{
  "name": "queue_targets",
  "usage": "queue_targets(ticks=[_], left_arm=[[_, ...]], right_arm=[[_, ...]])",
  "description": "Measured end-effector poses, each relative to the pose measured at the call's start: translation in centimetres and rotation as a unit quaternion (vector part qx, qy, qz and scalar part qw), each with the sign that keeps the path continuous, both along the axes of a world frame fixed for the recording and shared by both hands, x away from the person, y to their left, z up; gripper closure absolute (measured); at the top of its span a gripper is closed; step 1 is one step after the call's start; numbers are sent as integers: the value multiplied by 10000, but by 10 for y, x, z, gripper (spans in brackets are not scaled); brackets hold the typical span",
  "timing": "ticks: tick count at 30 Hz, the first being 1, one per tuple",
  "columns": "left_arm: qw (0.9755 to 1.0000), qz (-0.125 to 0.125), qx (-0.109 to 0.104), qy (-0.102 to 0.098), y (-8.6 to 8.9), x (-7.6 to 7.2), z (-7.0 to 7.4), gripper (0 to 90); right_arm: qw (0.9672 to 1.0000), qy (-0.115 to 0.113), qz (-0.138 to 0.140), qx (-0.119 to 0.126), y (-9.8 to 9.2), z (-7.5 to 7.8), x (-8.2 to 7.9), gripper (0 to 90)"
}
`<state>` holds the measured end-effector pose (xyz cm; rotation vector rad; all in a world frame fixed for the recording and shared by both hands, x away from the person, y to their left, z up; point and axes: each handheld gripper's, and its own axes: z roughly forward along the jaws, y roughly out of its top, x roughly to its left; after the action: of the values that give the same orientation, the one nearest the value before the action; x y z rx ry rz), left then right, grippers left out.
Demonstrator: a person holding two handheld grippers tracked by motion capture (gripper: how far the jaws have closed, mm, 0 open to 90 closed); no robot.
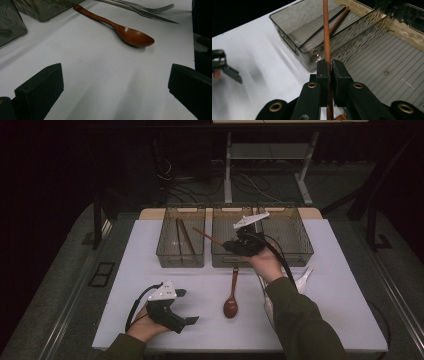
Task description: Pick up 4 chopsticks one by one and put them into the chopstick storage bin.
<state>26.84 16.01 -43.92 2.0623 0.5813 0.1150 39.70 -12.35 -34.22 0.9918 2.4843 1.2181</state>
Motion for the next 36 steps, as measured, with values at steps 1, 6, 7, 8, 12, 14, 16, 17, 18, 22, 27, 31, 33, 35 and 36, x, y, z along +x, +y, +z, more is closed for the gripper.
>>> queue_targets(ticks=[1, 6, 7, 8, 12, 14, 16, 17, 18, 22, 27, 31, 33, 35, 36], left_arm=[[10000, -12, 14, -9, 0, 0, 0, 0], [10000, -5, -9, -14, 1, 0, 0, 0], [10000, 5, -25, -19, 1, 0, 0, 0], [10000, -4, -22, -16, 1, 1, 0, 0], [10000, -5, -38, -29, 1, 0, 1, 0], [10000, -22, -3, -38, 1, 0, 1, 0], [10000, -23, 22, -55, 2, 0, 1, 0], [10000, -2, -3, -36, 1, 0, 1, 0], [10000, 1, -27, -31, 1, 0, 1, 0], [10000, -25, -16, -65, 1, 0, 2, 0], [10000, -8, -48, -62, 0, 0, 1, 0], [10000, 8, -75, -57, 0, 0, 1, 0], [10000, 0, -64, -57, 1, 0, 2, 0], [9999, 7, -89, -48, 0, 0, 2, 0], [10000, -7, -72, -54, 0, 0, 2, 0]], right_arm=[[10000, -4, -9, -9, 2, 0, 3, 852], [10000, 44, -68, -37, 14, 1, 13, 852], [10000, 55, -68, -48, 16, 2, 15, 852], [9999, 56, -77, -54, 19, 2, 17, 852], [9999, 52, -85, -125, 30, 4, 23, 852], [9999, 32, -96, -139, 36, 5, 27, 852], [9998, 52, -122, -131, 40, 6, 30, 852], [9997, 46, -160, -158, 43, 6, 31, 852], [9997, 65, -160, -169, 46, 6, 33, 852], [9995, 76, -159, -253, 60, 8, 42, 851], [9993, 108, -216, -284, 77, 10, 54, 852], [9990, 173, -209, -345, 94, 4, 64, 851], [9988, 215, -227, -382, 102, 0, 68, 851], [9981, 231, -281, -495, 110, -5, 73, 851], [9980, 255, -295, -496, 113, -7, 75, 851]])
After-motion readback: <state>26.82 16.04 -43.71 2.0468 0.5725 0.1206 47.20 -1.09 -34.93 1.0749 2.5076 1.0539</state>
